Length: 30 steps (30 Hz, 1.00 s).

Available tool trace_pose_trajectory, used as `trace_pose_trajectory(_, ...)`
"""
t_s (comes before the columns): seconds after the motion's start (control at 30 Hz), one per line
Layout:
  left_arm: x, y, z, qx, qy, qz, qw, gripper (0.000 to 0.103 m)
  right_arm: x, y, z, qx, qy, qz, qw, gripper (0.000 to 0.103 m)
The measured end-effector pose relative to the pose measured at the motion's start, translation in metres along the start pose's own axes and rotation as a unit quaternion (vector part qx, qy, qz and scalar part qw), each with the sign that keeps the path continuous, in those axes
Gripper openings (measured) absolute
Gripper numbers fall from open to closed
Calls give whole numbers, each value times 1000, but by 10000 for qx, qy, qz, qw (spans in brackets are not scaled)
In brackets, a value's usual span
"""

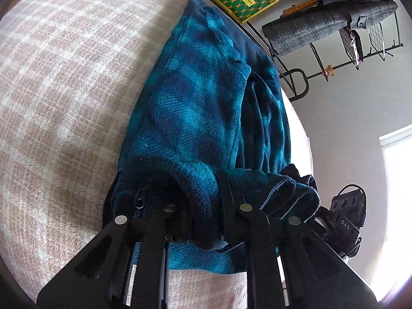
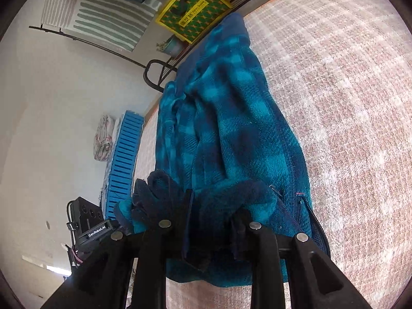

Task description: Fold large clothes

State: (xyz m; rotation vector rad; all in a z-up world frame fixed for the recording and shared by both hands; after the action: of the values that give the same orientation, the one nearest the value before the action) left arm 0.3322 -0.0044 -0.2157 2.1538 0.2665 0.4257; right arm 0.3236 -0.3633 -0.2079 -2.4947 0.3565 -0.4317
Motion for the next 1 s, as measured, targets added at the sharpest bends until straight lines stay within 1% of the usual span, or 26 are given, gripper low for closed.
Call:
trace_pose_trajectory(0.07, 2, -3, -2, -160, -60, -186, 9997, 19, 2, 3, -1, 170, -106, 145, 9997, 33)
trace_pose_trajectory(0.1, 3, -5, -3, -299, -60, -310, 9991, 21, 3, 4, -2, 267, -113, 217, 9993, 40)
trace_pose_trajectory(0.13, 5, -6, -6, -457, -61, -459, 9979, 30, 5, 5, -5, 344, -75, 290, 9990, 50)
trace_pose_trajectory(0.17, 6, -8, -9, -606, -39, -614, 9963, 44, 7, 5, -8, 379, -7, 329, 9987, 56)
trace_pose_trajectory(0.2, 9, -7, -14, -754, 38, -718, 9946, 50, 9, 5, -12, 414, 63, 342, 9985, 63)
trace_pose_trajectory(0.23, 12, -6, -20, -897, 143, -766, 9929, 61, 10, 5, -16, 462, 107, 360, 9982, 67)
trace_pose_trajectory(0.27, 15, -4, -25, -939, 222, -759, 9924, 64, 11, 5, -21, 494, 134, 377, 9980, 69)
trace_pose_trajectory(0.37, 27, 6, -45, -883, 516, -536, 9933, 65, 13, 3, -35, 266, 387, 174, 9987, 68)
trace_pose_trajectory(0.4, 29, 9, -52, -829, 612, -408, 9938, 65, 12, 0, -40, 195, 481, 30, 9986, 65)
trace_pose_trajectory(0.43, 30, 12, -57, -715, 671, -278, 9948, 65, 11, -5, -45, 142, 562, -163, 9982, 58)
trace_pose_trajectory(0.47, 29, 15, -61, -598, 696, -93, 9957, 65, 8, -12, -48, 89, 601, -404, 9973, 53)
trace_pose_trajectory(0.5, 27, 20, -63, -538, 689, 148, 9961, 65, 4, -18, -50, 17, 606, -669, 9959, 45)
trace_pose_trajectory(0.53, 25, 23, -65, -416, 663, 386, 9962, 65, 0, -26, -52, -176, 633, -984, 9930, 43)
trace_pose_trajectory(0.6, 20, 24, -65, 24, 618, 904, 9940, 65, -8, -37, -53, -790, 856, -1618, 9799, 43)
trace_pose_trajectory(0.63, 18, 21, -62, 169, 539, 1088, 9925, 65, -11, -37, -52, -1094, 967, -1891, 9711, 50)
trace_pose_trajectory(0.67, 17, 16, -58, 258, 467, 1144, 9920, 64, -12, -36, -49, -1329, 1010, -2031, 9648, 54)
trace_pose_trajectory(0.7, 16, 8, -54, 312, 388, 1116, 9925, 63, -11, -31, -45, -1444, 974, -2038, 9634, 56)
trace_pose_trajectory(0.73, 14, 2, -50, 325, 311, 1057, 9934, 61, -11, -23, -41, -1441, 879, -1976, 9656, 55)
trace_pose_trajectory(0.8, 11, -13, -37, 362, 138, 889, 9953, 60, -11, -8, -31, -1289, 634, -1745, 9741, 55)
trace_pose_trajectory(0.83, 10, -17, -32, 372, 64, 822, 9959, 58, -11, -3, -26, -1239, 523, -1653, 9770, 55)
trace_pose_trajectory(0.87, 8, -20, -29, 350, 1, 807, 9961, 54, -12, 1, -21, -1242, 444, -1600, 9783, 55)
trace_pose_trajectory(0.93, 4, -18, -21, 399, -126, 929, 9948, 49, -15, 5, -17, -1289, 384, -1619, 9776, 54)
trace_pose_trajectory(0.97, 2, -16, -19, 495, -133, 1049, 9932, 44, -16, 5, -16, -1305, 389, -1656, 9767, 53)
trace_pose_trajectory(1.0, 1, -14, -17, 588, -133, 1133, 9917, 39, -18, 4, -16, -1299, 391, -1685, 9763, 45)
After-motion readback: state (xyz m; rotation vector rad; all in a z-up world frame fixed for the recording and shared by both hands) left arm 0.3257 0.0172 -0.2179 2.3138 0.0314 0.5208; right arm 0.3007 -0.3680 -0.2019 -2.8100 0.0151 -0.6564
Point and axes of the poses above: each gripper's, at about its wrist camera, not at the fingertips, and z roughly the way its jaws point, y to its right, x to its top, the point moved 3 cm from there along z, roughly the way its jaws point, and after that the axes turned 14 degrees about -x, right-handed, at the moved point
